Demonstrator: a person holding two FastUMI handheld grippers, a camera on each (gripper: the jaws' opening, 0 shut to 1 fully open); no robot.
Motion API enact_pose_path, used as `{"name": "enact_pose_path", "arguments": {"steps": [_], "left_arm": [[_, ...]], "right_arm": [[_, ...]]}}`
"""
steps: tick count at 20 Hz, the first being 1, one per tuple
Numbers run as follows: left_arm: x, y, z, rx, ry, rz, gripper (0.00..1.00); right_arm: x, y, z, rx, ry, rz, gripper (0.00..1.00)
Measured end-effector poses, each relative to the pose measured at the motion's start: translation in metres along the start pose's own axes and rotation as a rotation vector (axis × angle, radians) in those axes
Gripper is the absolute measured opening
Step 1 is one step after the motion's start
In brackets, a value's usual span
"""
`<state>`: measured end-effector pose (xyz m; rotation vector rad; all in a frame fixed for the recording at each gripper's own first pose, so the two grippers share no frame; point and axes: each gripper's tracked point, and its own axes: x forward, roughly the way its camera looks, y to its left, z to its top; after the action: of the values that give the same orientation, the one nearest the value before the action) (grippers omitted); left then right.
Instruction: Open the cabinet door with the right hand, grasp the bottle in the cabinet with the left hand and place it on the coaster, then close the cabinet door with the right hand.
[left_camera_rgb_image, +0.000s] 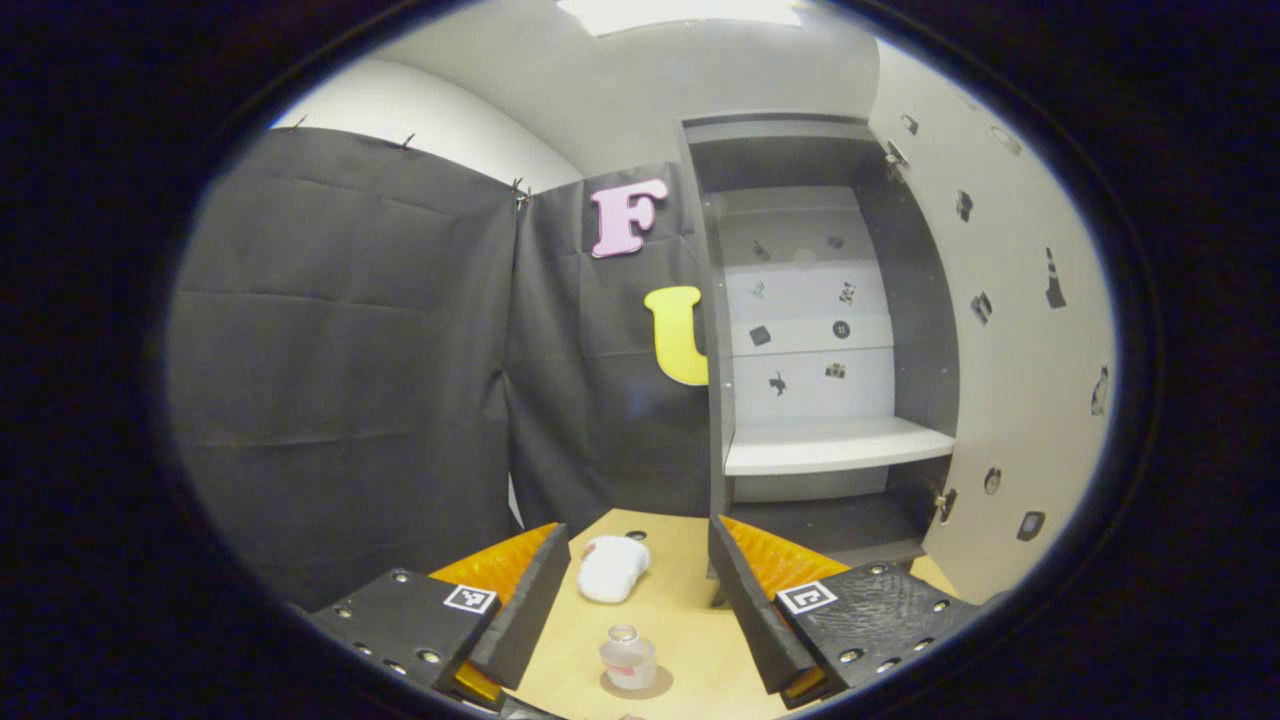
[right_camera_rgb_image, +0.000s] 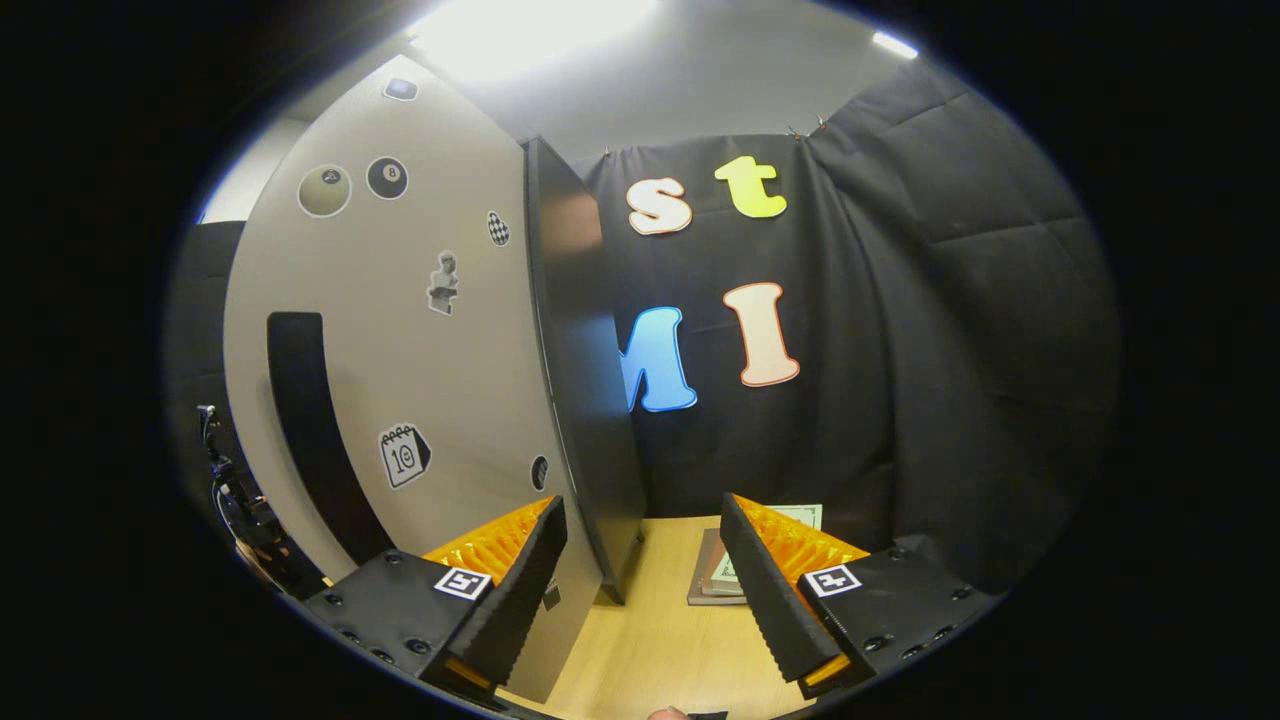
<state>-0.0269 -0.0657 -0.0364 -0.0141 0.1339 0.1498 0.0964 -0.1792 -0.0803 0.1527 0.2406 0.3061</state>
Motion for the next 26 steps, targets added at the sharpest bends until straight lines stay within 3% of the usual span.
{"name": "enact_pose_path", "arguments": {"steps": [8, 11, 12, 14, 17, 18, 26], "left_arm": [[0.019, 0.037, 0.032, -0.006, -0.035, -0.089, 0.88], [0.028, 0.055, 0.037, -0.008, -0.046, -0.105, 0.84], [0.031, 0.059, 0.037, -0.012, -0.049, -0.11, 0.84], [0.036, 0.067, 0.034, -0.021, -0.048, -0.116, 0.88], [0.044, 0.07, 0.029, -0.042, -0.047, -0.139, 0.84], [0.046, 0.071, 0.027, -0.041, -0.045, -0.144, 0.88], [0.051, 0.086, 0.014, -0.039, -0.03, -0.159, 0.88]], "right_arm": [[-0.003, 0.051, 0.007, -0.044, -0.019, -0.001, 0.98], [-0.006, 0.052, 0.014, -0.1, -0.052, -0.064, 0.89], [-0.007, 0.053, 0.015, -0.111, -0.054, -0.08, 0.95], [-0.006, 0.057, 0.015, -0.116, -0.049, -0.094, 0.95], [-0.005, 0.076, 0.011, -0.107, -0.034, -0.079, 0.95], [-0.005, 0.084, 0.01, -0.108, -0.031, -0.069, 0.95], [0.007, 0.132, 0.005, -0.106, -0.022, 0.012, 0.95]]}}
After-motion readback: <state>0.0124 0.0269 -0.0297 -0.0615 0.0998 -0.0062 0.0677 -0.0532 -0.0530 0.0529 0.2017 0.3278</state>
